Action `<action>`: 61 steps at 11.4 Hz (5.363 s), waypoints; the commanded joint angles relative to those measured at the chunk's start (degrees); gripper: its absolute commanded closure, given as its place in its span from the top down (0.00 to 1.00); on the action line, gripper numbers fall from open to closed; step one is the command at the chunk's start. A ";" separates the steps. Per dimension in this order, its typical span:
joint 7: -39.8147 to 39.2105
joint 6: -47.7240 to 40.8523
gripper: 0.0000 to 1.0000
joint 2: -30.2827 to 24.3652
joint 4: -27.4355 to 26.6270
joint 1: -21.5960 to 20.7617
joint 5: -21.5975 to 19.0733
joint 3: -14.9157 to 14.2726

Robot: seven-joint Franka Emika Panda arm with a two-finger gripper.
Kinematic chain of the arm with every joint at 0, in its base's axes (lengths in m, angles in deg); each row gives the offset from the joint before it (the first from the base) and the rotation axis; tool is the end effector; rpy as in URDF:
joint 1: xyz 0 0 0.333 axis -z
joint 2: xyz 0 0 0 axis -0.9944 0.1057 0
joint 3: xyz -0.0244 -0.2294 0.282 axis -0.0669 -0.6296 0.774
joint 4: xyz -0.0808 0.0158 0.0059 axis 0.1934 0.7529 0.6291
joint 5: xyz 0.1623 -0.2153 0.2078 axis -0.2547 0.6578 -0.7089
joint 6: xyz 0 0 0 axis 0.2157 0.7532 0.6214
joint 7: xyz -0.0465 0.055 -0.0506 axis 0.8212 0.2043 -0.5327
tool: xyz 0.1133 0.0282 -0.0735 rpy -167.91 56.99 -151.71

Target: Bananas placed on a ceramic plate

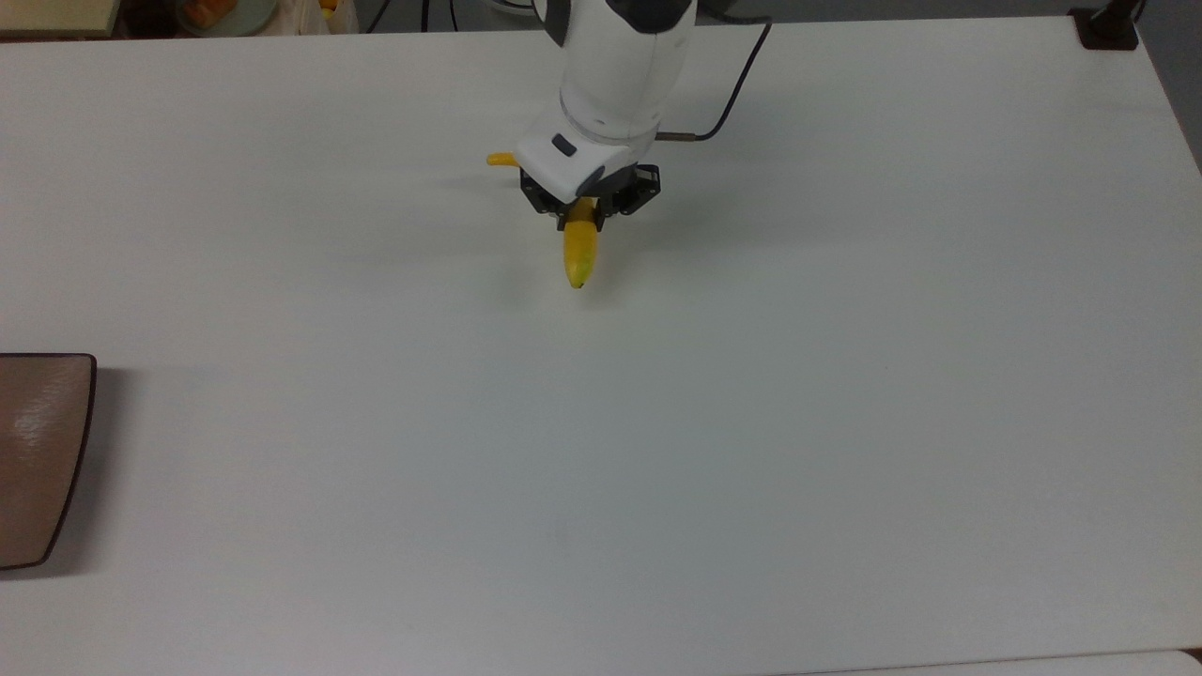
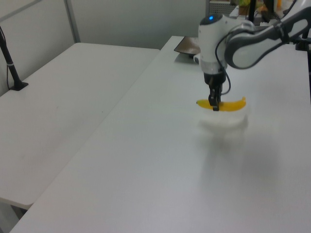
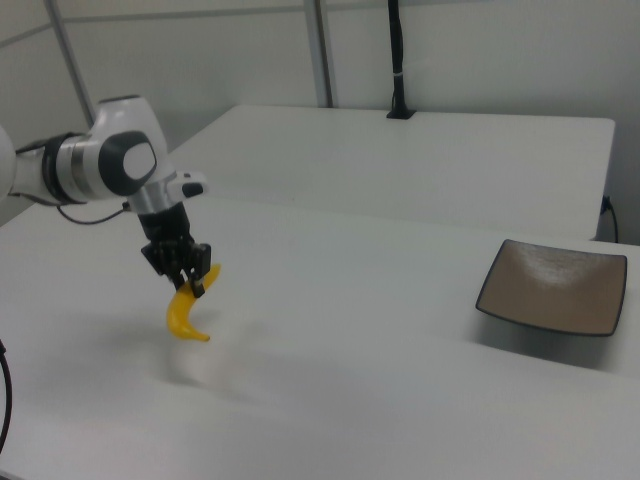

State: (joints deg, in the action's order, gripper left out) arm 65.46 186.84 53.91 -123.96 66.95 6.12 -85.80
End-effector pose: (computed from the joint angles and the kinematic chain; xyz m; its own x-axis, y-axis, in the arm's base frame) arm 0.5590 0.1366 0.4287 0.9892 0.1288 -0.0695 0.1373 -0.9809 0.1377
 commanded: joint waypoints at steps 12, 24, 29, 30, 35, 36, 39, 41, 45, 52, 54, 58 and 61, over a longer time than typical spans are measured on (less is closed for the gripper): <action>-15.57 -8.85 0.00 3.82 25.55 23.30 -8.18 0.34; -15.13 46.71 0.00 27.81 34.16 33.42 -8.09 -3.00; -15.57 53.58 0.11 31.95 34.96 34.47 -8.18 -4.84; -15.31 53.58 0.32 32.13 35.05 34.47 -8.18 -4.84; -15.13 55.25 0.72 32.48 34.87 34.65 -8.18 -4.84; -15.04 55.25 0.83 32.40 34.79 34.65 -8.18 -4.84; -15.30 54.20 1.00 29.95 33.65 34.30 -8.18 -4.58; -15.57 50.18 1.00 23.99 29.01 33.60 -7.39 -4.32; -15.48 22.70 1.00 8.53 22.76 26.05 -7.48 -4.58; -15.04 -16.60 1.00 -12.23 21.95 12.18 -8.36 -4.40; -15.13 -23.04 1.00 -16.97 18.98 9.87 -10.36 -3.97; -15.13 -21.93 1.00 -18.76 11.25 9.60 -16.53 -3.79; -15.83 -17.70 1.00 -17.27 10.08 10.39 -16.53 -3.35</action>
State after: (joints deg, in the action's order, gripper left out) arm 50.80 166.83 36.96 -111.61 76.73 -9.25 -89.44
